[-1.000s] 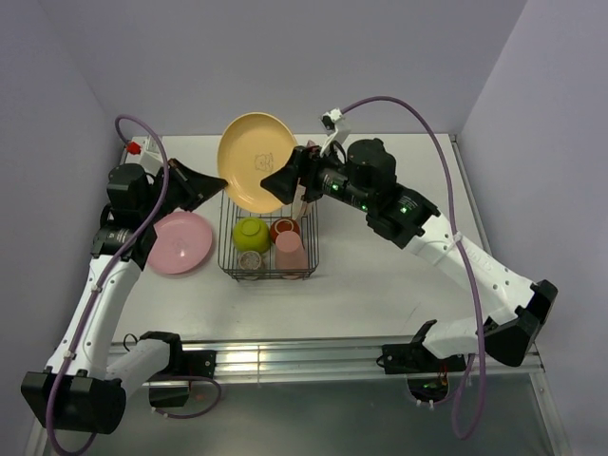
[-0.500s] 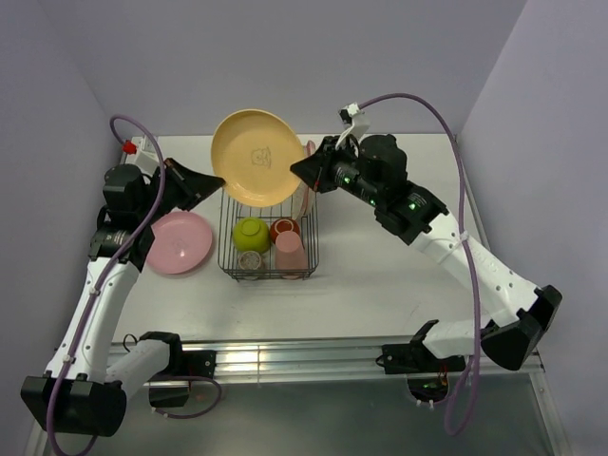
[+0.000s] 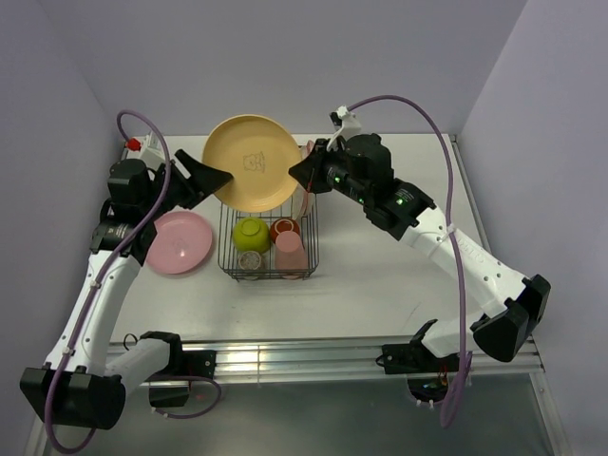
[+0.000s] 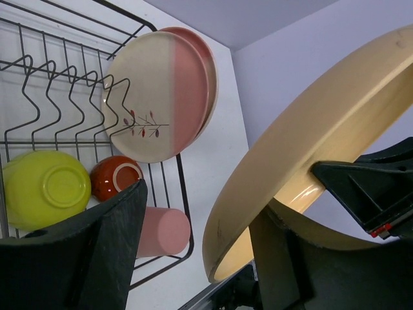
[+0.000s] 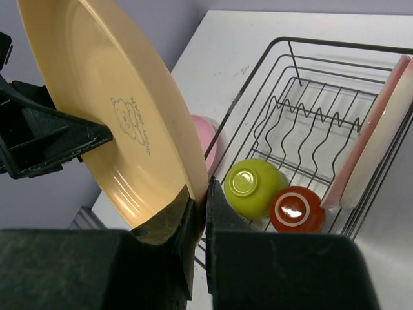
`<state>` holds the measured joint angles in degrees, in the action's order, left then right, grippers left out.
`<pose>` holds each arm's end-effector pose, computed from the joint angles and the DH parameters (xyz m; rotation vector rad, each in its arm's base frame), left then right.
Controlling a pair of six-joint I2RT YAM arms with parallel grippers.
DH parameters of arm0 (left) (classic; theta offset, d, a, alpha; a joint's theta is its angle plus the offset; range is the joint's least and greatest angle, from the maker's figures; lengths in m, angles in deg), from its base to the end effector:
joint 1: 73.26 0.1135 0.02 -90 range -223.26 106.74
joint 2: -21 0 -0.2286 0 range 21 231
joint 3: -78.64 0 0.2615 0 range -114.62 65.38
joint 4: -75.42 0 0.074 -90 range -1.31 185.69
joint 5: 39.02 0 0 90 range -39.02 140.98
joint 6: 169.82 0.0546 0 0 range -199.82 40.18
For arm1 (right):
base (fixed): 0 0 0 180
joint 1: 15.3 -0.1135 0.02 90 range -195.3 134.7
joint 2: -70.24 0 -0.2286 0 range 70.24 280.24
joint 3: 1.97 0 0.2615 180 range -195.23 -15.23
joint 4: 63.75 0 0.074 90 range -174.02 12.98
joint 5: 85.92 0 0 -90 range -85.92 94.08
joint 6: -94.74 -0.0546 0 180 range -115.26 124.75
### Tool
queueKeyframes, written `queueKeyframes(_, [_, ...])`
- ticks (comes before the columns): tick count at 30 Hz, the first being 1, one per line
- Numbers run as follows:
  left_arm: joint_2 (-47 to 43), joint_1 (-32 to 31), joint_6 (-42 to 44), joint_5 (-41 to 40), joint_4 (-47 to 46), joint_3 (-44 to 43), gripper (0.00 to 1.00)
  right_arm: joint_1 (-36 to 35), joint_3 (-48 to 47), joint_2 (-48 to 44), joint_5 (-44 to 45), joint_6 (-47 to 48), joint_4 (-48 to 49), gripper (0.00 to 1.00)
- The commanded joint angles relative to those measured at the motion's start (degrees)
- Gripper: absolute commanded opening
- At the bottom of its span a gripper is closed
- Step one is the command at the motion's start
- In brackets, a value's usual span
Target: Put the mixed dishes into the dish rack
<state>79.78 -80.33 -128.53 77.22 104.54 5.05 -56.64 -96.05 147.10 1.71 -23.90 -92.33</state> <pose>0.2684 -0.0576 0.3454 -0.3549 1.9047 -1.0856 0.2567 0.2288 0.3882 -0.2374 1.8476 0.9064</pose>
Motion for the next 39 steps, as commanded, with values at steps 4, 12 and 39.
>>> queueKeyframes(4, [2.2,0.3,1.7,-4.4,-0.5,-0.5,0.54,-2.9,-3.8,-0.5,-8.2,-0.5,5.4,0.00])
queueKeyframes(12, [3.3,0.7,2.2,3.0,-3.7,0.7,0.00,-2.8,-4.0,-1.2,-12.1,0.8,4.9,0.54])
queueKeyframes(39, [2.3,5.8,-8.1,23.8,-20.5,10.1,0.00,11.3,4.4,2.9,-44.8,-17.8,32.6,0.66])
